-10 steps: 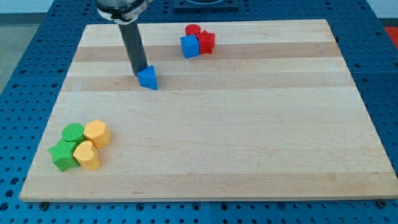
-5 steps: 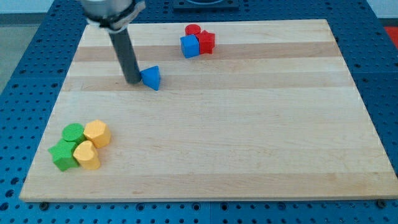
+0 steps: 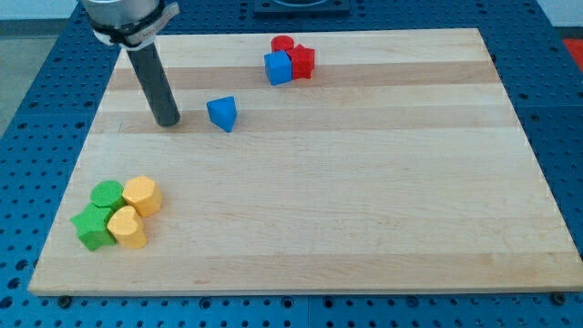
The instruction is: Push the blue triangle into the blue cube
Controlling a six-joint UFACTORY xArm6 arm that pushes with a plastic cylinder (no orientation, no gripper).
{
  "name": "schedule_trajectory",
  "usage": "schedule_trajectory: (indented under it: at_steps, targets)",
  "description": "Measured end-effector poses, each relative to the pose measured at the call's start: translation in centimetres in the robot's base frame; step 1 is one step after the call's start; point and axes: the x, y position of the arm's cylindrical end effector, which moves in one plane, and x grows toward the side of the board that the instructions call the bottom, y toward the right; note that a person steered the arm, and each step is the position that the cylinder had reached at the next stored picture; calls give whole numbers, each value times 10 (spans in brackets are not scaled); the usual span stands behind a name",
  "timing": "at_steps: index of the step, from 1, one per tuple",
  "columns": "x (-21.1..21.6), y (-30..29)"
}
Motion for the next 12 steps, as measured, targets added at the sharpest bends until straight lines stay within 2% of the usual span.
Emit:
schedule_trajectory:
  at_steps: [1,2,4,6,7,8,10,12]
  targets:
    - [12,53]
    - [8,79]
    - [-31,87]
    - [24,48]
    - [-18,20]
    - [-51,33]
    - [-56,43]
    - [-71,95]
